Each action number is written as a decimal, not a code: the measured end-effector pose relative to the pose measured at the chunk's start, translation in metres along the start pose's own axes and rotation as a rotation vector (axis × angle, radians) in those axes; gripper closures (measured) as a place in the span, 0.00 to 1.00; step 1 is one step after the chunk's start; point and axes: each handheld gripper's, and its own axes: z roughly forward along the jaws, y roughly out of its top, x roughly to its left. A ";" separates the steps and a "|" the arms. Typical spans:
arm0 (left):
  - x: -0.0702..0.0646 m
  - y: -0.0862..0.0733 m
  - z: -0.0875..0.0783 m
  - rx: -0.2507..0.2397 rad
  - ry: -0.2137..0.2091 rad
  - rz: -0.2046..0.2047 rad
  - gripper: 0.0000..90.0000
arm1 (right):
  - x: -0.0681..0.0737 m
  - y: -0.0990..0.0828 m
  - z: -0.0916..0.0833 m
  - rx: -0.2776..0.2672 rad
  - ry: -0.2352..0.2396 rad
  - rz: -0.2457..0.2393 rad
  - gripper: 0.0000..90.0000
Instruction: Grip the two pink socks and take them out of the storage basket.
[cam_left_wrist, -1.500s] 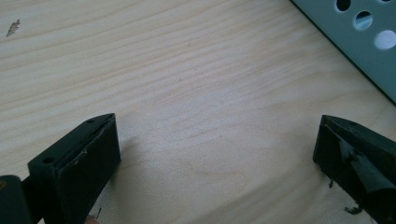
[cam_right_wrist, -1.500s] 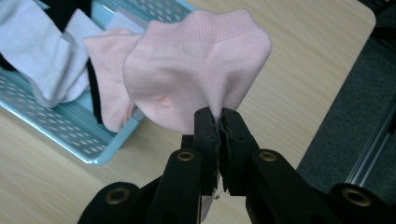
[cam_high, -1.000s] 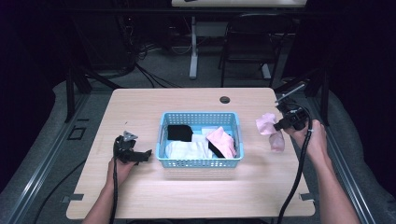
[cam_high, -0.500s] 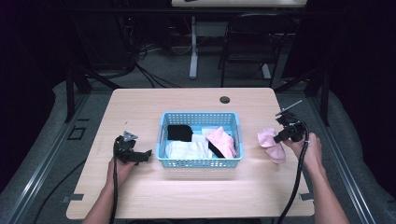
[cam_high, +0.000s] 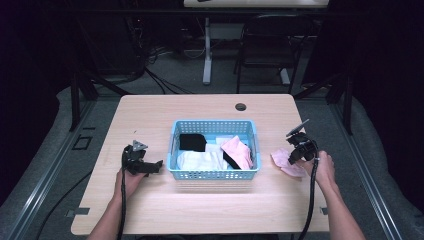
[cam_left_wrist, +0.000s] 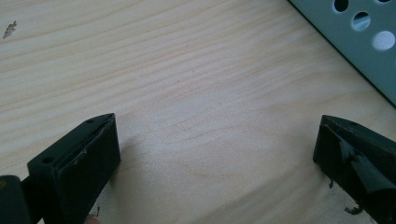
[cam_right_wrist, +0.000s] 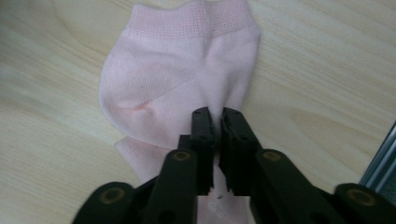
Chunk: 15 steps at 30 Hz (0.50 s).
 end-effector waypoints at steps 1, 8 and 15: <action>0.000 0.000 0.000 0.000 0.000 0.000 0.01 | 0.002 0.000 0.001 -0.004 -0.015 0.007 0.84; 0.000 0.001 0.001 -0.002 -0.004 0.004 0.01 | 0.002 -0.001 -0.021 -0.060 -0.017 0.010 0.35; 0.000 0.002 0.002 -0.001 -0.008 0.008 0.00 | -0.002 -0.007 -0.050 -0.158 0.041 0.035 0.10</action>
